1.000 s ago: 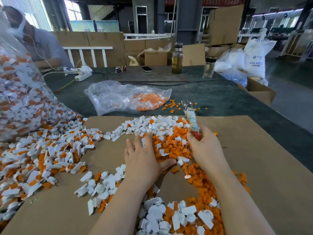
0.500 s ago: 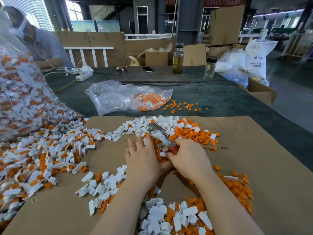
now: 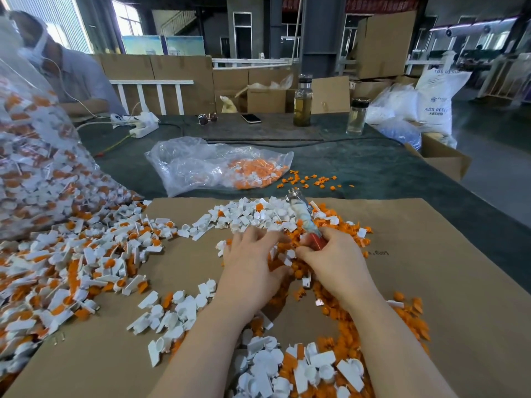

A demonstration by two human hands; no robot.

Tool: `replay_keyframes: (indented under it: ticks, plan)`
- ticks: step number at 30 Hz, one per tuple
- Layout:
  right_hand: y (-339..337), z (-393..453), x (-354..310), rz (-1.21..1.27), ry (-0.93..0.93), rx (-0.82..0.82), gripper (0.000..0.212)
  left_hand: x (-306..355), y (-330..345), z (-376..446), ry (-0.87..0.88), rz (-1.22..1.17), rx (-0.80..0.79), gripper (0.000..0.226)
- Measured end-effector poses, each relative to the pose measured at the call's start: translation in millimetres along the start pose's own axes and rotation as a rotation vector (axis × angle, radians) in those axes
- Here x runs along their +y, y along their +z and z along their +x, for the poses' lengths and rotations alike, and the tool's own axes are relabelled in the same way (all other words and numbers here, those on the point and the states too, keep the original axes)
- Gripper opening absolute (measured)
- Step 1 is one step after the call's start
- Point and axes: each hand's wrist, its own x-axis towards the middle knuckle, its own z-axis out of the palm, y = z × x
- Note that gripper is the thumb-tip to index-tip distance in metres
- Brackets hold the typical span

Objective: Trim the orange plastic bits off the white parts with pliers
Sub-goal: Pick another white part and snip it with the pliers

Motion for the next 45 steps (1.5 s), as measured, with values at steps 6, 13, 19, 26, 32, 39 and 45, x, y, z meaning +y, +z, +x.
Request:
replay_keyframes:
  ticks: [6,13,19,26,32,39,45]
  plan:
    - [1,1,-3,0.314,0.080,-0.002,0.017,8,0,-3,0.092,0.134,0.014,0.037]
    - [-1,3,-3,0.460,0.101,0.010,0.019,12,-2,-5,0.130,0.201,-0.064,0.039]
    - [0,2,-1,0.448,0.078,0.065,0.016,13,0,-3,0.101,0.245,-0.124,0.041]
    - [0,0,-6,0.456,0.022,0.084,0.021,12,-3,1,0.060,0.172,-0.085,0.032]
    - [-2,-2,-10,0.491,-0.020,0.120,0.014,18,-9,-3,-0.169,-0.262,0.132,0.017]
    - [-1,-5,-14,0.529,-0.106,0.207,0.009,21,-24,-3,-0.483,-1.014,0.184,0.014]
    - [3,-8,-16,0.479,-0.169,0.170,0.012,25,-29,-3,-0.543,-1.264,0.141,0.013]
